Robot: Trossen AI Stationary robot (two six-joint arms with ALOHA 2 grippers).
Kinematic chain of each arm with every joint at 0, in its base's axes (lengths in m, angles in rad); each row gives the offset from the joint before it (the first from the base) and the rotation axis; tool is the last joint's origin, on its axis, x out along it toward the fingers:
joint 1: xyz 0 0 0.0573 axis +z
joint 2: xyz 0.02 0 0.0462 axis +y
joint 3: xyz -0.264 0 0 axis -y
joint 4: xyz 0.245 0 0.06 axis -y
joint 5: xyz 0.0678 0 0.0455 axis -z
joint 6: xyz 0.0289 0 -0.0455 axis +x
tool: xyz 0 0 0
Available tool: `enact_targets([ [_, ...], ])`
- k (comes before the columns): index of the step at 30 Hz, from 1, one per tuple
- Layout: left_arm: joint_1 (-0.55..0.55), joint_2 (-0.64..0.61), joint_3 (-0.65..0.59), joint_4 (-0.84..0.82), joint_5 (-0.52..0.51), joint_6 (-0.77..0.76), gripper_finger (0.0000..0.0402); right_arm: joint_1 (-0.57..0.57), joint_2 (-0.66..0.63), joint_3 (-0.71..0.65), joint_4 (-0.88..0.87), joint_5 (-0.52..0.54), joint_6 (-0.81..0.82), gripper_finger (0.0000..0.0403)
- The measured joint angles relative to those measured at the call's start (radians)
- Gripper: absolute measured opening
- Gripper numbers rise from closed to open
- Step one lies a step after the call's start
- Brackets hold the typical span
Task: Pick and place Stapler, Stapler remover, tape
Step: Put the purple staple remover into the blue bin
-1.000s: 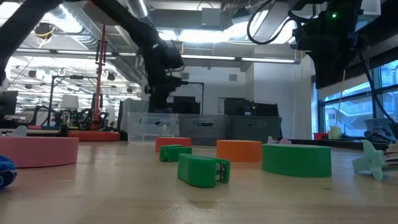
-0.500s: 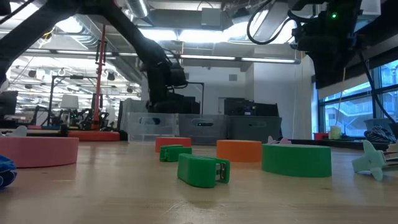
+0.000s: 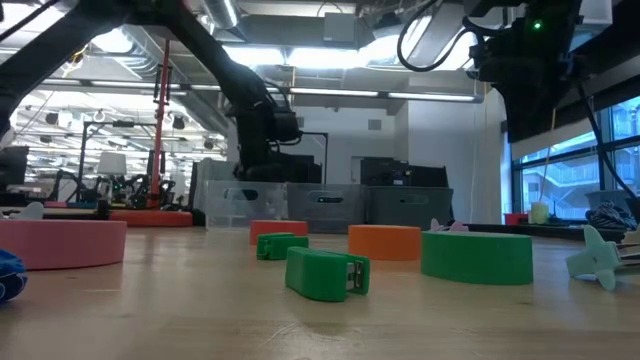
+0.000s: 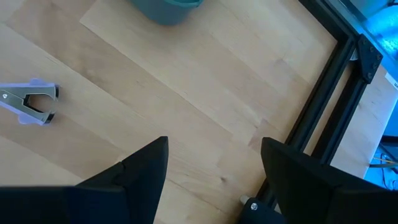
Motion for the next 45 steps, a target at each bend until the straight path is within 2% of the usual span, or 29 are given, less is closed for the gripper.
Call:
enact_targets([
  [6, 0.0, -0.084, 0.0, -0.087, 0.066, -0.035, 0.0209, 0.0, 0.0, 0.0, -0.013, 0.0, 0.0, 0.0258],
  [10, -0.001, -0.208, 0.0, -0.15, 0.101, -0.104, 0.0209, 0.0, 0.0, 0.0, -0.016, 0.0, 0.0, 0.0258],
  [14, -0.025, -0.363, -0.03, -0.151, 0.228, -0.192, 0.0197, 0.0, 0.0, 0.0, -0.015, 0.0, -0.001, 0.0258],
  [19, -0.126, -0.56, -0.124, -0.147, 0.323, -0.283, 0.0186, 0.001, 0.0, 0.0, 0.005, -0.026, -0.077, 0.0258],
  [24, -0.304, -0.738, -0.278, -0.097, 0.317, -0.413, 0.0186, 0.001, 0.0, 0.0, 0.091, -0.103, -0.193, 0.0259],
  [28, -0.458, -0.855, -0.427, 0.05, 0.26, -0.55, 0.0185, 0.002, 0.0, 0.0, 0.227, -0.242, -0.332, 0.0259],
  [31, -0.559, -0.926, -0.527, 0.141, 0.178, -0.634, 0.0182, 0.002, 0.0, 0.0, 0.32, -0.403, -0.412, 0.0259],
  [34, -0.635, -0.988, -0.602, 0.234, 0.097, -0.701, 0.018, 0.007, 0.0, 0.0, 0.391, -0.561, -0.462, 0.0259],
  [36, -0.671, -1.02, -0.639, 0.286, 0.05, -0.734, 0.018, 0.018, 0.0, 0.0, 0.438, -0.624, -0.489, 0.0259],
  [38, -0.696, -1.04, -0.662, 0.331, 0.004, -0.746, 0.018, 0.035, 0.002, 0.0, 0.47, -0.635, -0.525, 0.0259],
  [41, -0.716, -1.05, -0.666, 0.35, -0.071, -0.751, 0.018, 0.052, 0.018, 0.0, 0.494, -0.6, -0.605, 0.0259],
  [45, -0.72, -1.049, -0.666, 0.364, -0.122, -0.737, 0.018, 0.057, 0.07, 0.0, 0.512, -0.575, -0.725, 0.0259],
])
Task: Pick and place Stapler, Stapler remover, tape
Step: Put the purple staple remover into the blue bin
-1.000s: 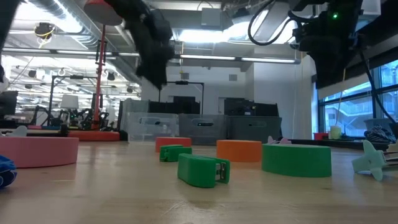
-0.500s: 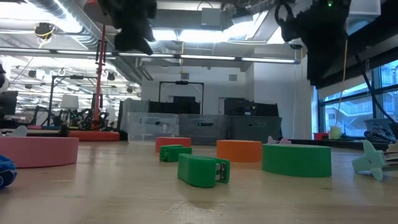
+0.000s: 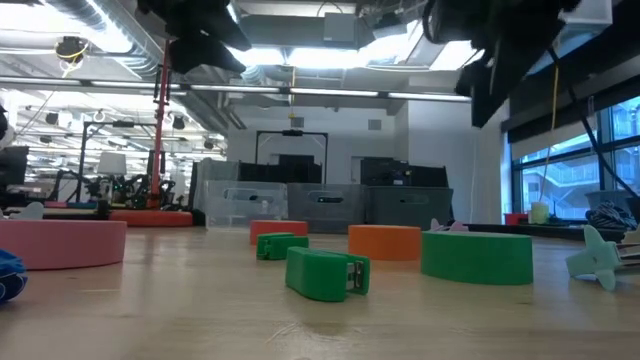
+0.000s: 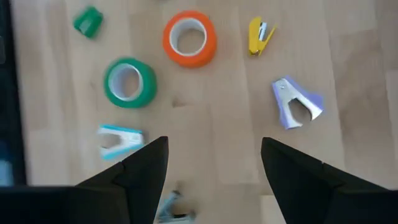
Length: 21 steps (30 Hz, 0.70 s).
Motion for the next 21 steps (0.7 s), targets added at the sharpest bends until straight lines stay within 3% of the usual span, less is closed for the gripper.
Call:
enact_targets([
  [9, 0.0, 0.001, 0.0, 0.01, -0.073, 0.014, 0.018, -0.013, 0.167, 0.0, 0.02, 0.103, -0.187, 0.0259],
  [21, 0.0, 0.001, 0.0, 0.01, -0.118, 0.03, 0.018, -0.106, 0.341, 0.0, 0.097, 0.104, -0.266, 0.0259],
])
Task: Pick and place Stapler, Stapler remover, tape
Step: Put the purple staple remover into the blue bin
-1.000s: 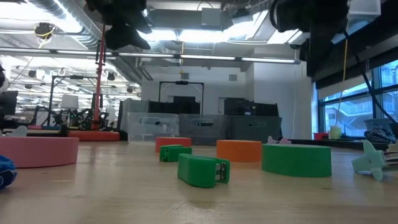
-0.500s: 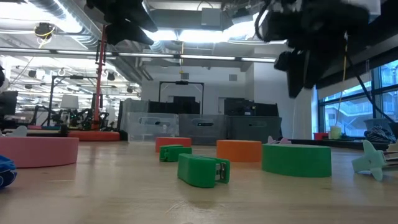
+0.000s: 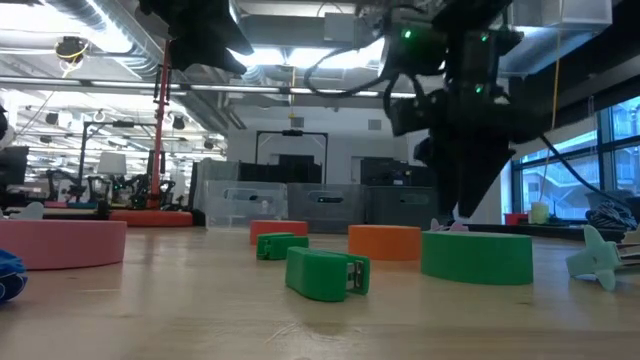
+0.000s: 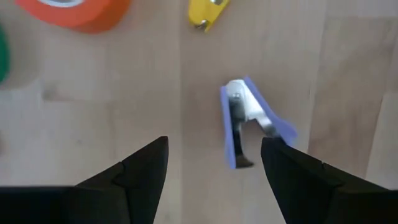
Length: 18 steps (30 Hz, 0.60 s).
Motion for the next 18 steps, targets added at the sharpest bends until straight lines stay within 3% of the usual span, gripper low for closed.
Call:
enact_targets([
  [18, 0.0, 0.0, 0.0, -0.007, 0.0, 0.019, 0.018, -0.038, 0.022, 0.0, 0.021, -0.027, 0.004, 0.0258],
])
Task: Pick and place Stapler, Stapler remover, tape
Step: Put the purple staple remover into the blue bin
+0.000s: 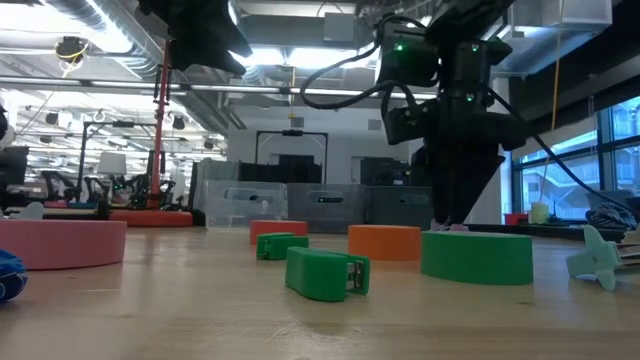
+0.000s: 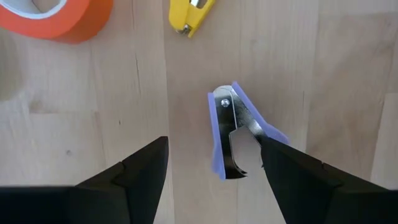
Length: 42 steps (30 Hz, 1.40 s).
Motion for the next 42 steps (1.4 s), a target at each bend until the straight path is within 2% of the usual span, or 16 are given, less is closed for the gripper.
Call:
enact_targets([
  [12, 0.0, 0.0, 0.0, -0.007, -0.004, 0.008, 0.018, 0.001, 0.056, 0.004, 0.02, -0.018, 0.001, 0.0255],
  [15, 0.0, 0.0, 0.0, -0.008, -0.004, 0.008, 0.018, 0.001, 0.058, 0.004, 0.027, -0.02, 0.003, 0.0239],
  [24, 0.0, 0.0, 0.0, -0.035, -0.004, 0.007, 0.018, 0.0, 0.055, -0.045, 0.065, -0.01, 0.025, 0.0156],
  [30, 0.0, 0.0, 0.0, -0.042, -0.007, 0.007, 0.018, -0.001, 0.051, -0.113, 0.114, -0.071, 0.072, 0.0149],
  [35, 0.0, 0.0, 0.0, -0.042, -0.025, 0.007, 0.018, 0.009, 0.052, -0.102, 0.111, -0.049, 0.076, 0.0145],
  [38, 0.0, 0.0, 0.0, -0.043, -0.026, 0.007, 0.018, 0.01, 0.057, -0.088, 0.098, -0.032, 0.076, 0.0117],
  [42, 0.0, 0.0, 0.0, -0.045, -0.027, 0.007, 0.018, 0.009, 0.06, -0.075, 0.076, -0.027, 0.077, 0.0042],
])
